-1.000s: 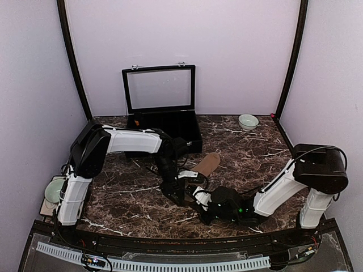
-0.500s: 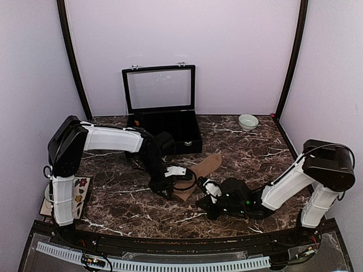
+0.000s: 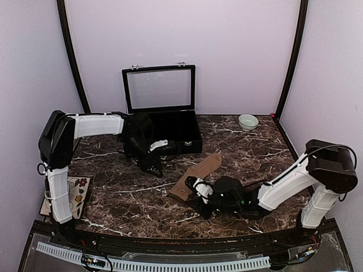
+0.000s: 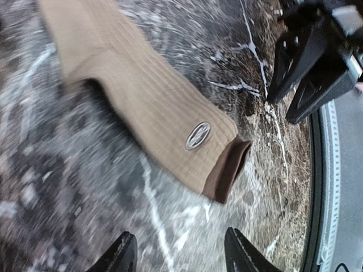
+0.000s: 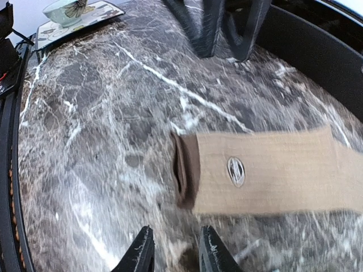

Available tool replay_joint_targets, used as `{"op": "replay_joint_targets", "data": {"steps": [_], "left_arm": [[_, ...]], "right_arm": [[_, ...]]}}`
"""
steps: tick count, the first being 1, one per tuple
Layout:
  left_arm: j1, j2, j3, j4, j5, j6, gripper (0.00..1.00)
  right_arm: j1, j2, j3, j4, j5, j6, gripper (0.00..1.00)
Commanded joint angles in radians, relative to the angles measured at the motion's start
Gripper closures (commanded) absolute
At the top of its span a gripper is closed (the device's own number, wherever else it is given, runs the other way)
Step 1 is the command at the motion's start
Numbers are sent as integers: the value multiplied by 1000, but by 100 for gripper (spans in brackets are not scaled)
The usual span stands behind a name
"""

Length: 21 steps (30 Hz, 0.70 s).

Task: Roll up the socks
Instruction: Roll the sock at the center of the board.

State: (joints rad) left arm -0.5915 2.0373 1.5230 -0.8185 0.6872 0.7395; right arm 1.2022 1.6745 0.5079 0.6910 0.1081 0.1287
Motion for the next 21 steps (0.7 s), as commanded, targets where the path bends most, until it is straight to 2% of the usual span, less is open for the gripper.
{"op": "replay_joint_targets", "data": {"steps": [1,6,13,15,19,21], "left_arm": [[68,-154,-64,-46,90,-29,42],[96,-277,-181,18,22,-50,35],[107,-306,-217,17,37,-65,35],[107,-310,-224,18,36,-61,34],[107,-327,-266,50,12,-41,32],[106,-339,-297,72,6,-21,28]], "right_arm": [[6,88,125,-28,-26,-115,72],[-7,172,213,-71,-61,-170,71],[-42,234,269,-99,-94,-188,73],[-46,242,273,-101,-105,-185,77],[-47,245,258,-90,-119,-163,96],[-46,239,239,-66,-124,-141,100]]}}
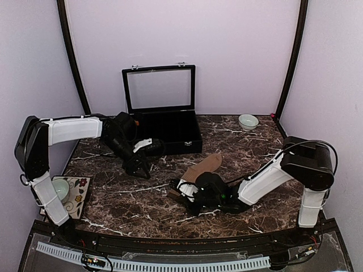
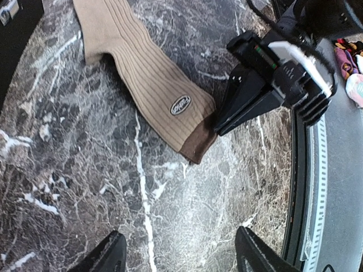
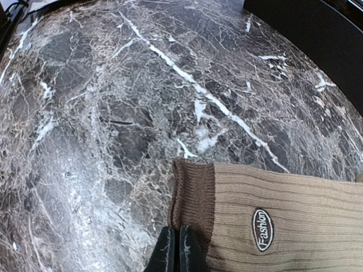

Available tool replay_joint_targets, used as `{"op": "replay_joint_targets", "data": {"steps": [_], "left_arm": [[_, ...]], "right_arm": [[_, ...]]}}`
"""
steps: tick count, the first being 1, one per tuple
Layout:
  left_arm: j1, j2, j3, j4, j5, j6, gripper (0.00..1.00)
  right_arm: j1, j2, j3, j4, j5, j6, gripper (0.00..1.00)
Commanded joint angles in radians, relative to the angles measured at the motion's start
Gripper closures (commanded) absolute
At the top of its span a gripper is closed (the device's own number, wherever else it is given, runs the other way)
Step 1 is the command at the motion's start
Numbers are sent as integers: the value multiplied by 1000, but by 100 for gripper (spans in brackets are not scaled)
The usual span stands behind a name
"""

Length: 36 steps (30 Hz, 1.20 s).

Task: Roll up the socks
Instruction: Roll the sock at the center of the board.

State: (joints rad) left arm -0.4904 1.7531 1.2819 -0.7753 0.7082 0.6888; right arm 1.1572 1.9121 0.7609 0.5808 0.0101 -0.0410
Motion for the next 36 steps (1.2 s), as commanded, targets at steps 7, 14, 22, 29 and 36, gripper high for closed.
{"op": "replay_joint_targets", "data": {"steps": [7,14,22,29,36], "left_arm": [[-52,-51,-134,107,-38,133,15],[-220,-11,-136,147,-153,236,25],[-342,10,-113,178,-217,317,30],[-369,92,-49,237,-238,302,41],[-410,54,-61,263,-228,323,51]], "right_arm": [[-6,-43,-101,87,-33,180,100],[-62,-40,-188,189,-155,437,100],[-111,-25,-180,136,-234,686,100],[-191,13,-246,284,-340,914,100],[-226,46,-218,191,-389,994,100]]}}
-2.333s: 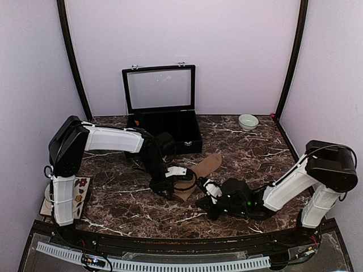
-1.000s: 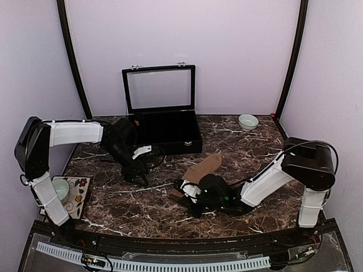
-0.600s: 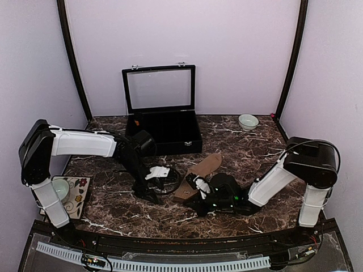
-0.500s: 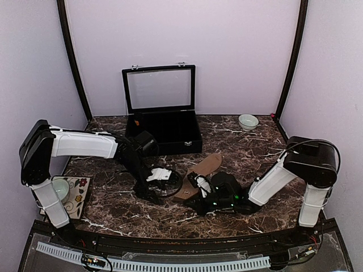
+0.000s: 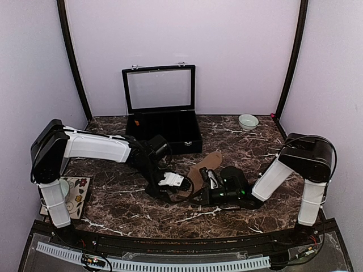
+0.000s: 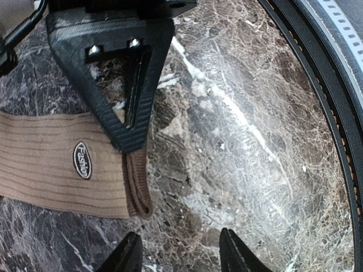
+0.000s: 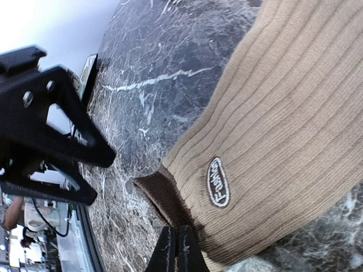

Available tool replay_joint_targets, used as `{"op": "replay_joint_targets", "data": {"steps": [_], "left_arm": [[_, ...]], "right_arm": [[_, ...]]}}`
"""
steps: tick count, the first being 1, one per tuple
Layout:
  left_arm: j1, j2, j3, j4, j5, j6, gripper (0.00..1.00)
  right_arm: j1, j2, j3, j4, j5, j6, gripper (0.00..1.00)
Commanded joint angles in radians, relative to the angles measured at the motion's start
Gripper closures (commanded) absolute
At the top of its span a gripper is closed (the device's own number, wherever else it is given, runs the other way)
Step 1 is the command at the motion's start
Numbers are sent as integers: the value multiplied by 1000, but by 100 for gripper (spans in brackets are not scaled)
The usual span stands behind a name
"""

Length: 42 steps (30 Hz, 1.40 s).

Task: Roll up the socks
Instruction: Roll the sock at the center of the board.

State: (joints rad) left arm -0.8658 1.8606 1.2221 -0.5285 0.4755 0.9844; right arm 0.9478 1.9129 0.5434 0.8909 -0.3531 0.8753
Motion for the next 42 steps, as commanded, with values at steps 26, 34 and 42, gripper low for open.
{"op": "replay_joint_targets", "data": {"steps": [26,34,42], "left_arm": [[-45,48,64,42,-87,82,56],[-45,67,71,40,-84,73,56],[-45,79,69,42,-91,85,56]], "right_arm": [[-41,41,24,-337,-36,103,100],[-43,48,26,-323,-38,109,100],[-43,51,30,-320,-43,114,100]]}}
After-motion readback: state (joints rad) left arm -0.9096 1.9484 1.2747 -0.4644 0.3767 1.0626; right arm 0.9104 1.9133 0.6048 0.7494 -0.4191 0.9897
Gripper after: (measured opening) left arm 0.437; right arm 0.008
